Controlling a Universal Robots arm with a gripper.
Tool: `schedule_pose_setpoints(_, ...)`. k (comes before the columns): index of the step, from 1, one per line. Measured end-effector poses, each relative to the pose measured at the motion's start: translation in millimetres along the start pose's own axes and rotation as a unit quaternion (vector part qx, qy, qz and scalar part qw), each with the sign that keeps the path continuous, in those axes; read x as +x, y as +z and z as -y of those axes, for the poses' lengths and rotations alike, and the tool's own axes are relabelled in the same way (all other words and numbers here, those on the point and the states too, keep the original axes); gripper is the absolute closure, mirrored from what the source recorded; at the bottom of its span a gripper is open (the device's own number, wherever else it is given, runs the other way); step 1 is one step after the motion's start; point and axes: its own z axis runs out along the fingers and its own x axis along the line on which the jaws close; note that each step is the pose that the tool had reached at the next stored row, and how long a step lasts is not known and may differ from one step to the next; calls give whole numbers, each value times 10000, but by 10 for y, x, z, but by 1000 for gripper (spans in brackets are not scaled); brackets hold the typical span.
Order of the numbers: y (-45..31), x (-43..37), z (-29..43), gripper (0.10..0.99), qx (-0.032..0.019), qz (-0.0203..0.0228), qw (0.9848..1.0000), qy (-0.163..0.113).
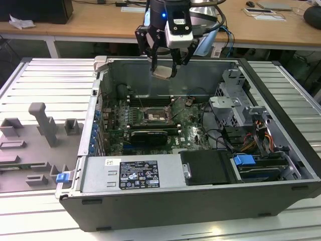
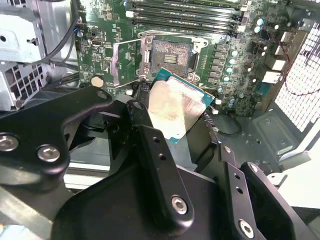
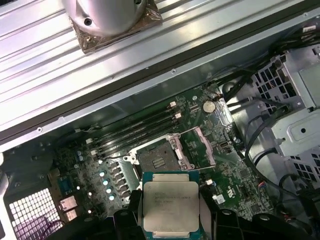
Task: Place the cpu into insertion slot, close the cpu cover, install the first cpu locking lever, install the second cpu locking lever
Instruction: 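Place the cpu into insertion slot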
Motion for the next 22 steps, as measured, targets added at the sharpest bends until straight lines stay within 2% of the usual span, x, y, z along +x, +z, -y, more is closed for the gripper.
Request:
schedule_pose_setpoints(6, 8, -1, 0, 545, -10, 41, 9989, 462)
schedule_pose_setpoints(7, 13, -1, 1, 545, -12, 57, 9980, 633)
schedule_pose_setpoints(11, 23, -1, 2, 545, -17, 87, 9954, 958)
schedule_pose_setpoints(12, 28, -1, 2, 545, -17, 98, 9941, 1082)
schedule_pose_setpoints(14, 33, -1, 3, 545, -20, 111, 9925, 1219)
schedule_pose_setpoints(15, 38, -1, 3, 545, -23, 122, 9908, 1346)
schedule_pose_setpoints(21, 50, -1, 5, 545, -29, 148, 9863, 1642)
schedule_pose_setpoints(22, 52, -1, 5, 545, -30, 154, 9852, 1710)
